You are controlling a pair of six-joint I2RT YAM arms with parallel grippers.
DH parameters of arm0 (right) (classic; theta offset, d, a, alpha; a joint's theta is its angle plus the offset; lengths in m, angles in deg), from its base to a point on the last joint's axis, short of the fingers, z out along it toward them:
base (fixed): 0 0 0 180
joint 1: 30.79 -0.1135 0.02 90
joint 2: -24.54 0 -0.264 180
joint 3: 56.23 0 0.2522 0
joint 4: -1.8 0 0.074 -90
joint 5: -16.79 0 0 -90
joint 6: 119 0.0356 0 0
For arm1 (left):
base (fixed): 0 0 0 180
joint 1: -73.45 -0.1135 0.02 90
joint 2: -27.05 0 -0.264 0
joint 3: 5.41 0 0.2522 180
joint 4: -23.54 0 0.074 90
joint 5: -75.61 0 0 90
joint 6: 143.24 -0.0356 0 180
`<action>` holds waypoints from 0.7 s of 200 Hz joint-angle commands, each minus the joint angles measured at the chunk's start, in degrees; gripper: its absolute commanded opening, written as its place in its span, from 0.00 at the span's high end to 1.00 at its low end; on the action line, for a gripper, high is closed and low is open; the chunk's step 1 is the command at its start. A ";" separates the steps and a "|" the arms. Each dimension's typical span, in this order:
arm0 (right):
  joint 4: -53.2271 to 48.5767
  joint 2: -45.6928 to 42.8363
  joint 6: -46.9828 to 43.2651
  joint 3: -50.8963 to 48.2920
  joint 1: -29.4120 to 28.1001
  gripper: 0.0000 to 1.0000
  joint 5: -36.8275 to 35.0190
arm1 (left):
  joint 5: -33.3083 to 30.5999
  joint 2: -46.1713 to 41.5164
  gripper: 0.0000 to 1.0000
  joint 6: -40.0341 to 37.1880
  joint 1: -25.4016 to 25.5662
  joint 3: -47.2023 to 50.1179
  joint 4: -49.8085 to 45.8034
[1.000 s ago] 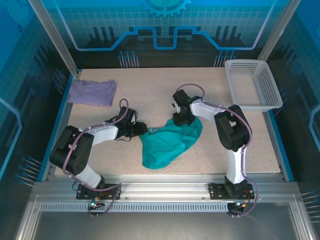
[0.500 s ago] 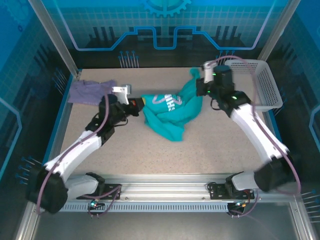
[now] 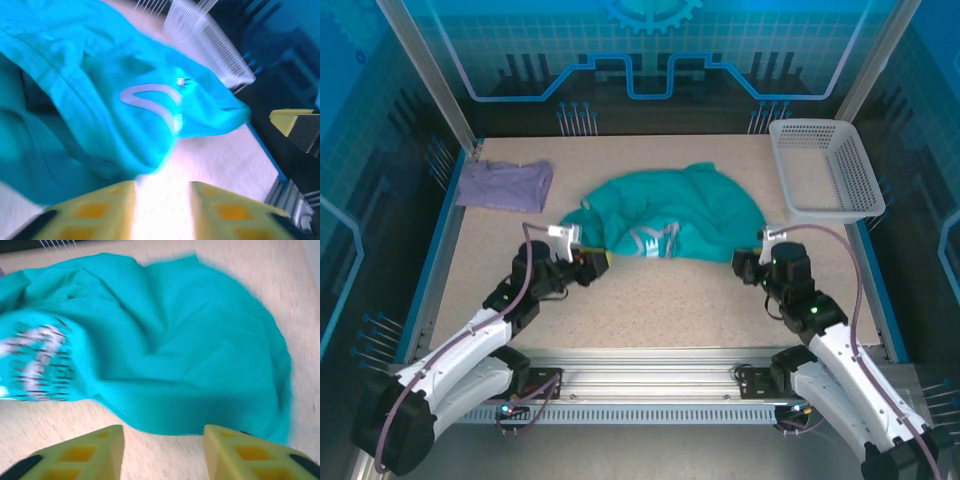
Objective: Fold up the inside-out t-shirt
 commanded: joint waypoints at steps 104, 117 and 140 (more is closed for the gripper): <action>13.13 57.43 -2.86 32.13 -9.54 0.37 6.39 | -14.17 37.61 0.28 2.67 -5.14 -26.24 -10.26; 10.26 65.08 -2.74 39.81 -9.19 0.37 7.11 | -13.06 43.20 0.29 2.62 -5.85 -29.60 -9.87; 3.76 76.88 -2.39 52.73 -8.68 0.37 7.56 | -8.40 50.52 0.37 3.29 -6.23 -34.20 -9.54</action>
